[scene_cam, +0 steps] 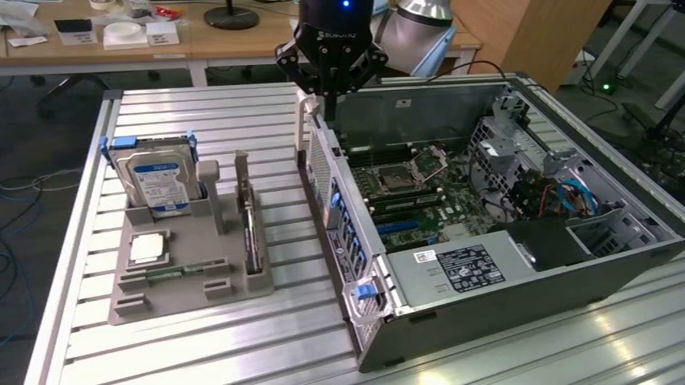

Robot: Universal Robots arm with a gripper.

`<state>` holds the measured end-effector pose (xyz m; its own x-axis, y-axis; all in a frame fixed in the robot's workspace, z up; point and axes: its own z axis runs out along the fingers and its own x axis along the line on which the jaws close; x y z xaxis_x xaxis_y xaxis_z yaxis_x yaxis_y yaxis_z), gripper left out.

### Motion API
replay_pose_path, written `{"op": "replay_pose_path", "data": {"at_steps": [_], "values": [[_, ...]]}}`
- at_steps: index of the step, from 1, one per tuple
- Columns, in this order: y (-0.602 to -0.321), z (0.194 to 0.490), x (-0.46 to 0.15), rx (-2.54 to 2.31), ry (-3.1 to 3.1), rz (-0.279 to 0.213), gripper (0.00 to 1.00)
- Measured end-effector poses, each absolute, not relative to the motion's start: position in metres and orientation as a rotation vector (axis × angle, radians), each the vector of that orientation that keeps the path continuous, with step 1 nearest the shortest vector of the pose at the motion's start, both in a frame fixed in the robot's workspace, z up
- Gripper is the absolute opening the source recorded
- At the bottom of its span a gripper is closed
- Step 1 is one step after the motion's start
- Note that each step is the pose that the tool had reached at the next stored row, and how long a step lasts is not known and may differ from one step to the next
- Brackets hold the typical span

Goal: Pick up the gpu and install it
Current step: 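Reach for the gpu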

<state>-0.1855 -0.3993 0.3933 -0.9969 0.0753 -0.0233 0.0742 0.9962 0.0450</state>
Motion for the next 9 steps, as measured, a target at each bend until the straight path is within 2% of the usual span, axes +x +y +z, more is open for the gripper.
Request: {"op": "replay_pose_path", "data": {"at_steps": [9], "values": [[-0.399,0.393,-0.198,0.117,3.114,0.069,0.11]]}}
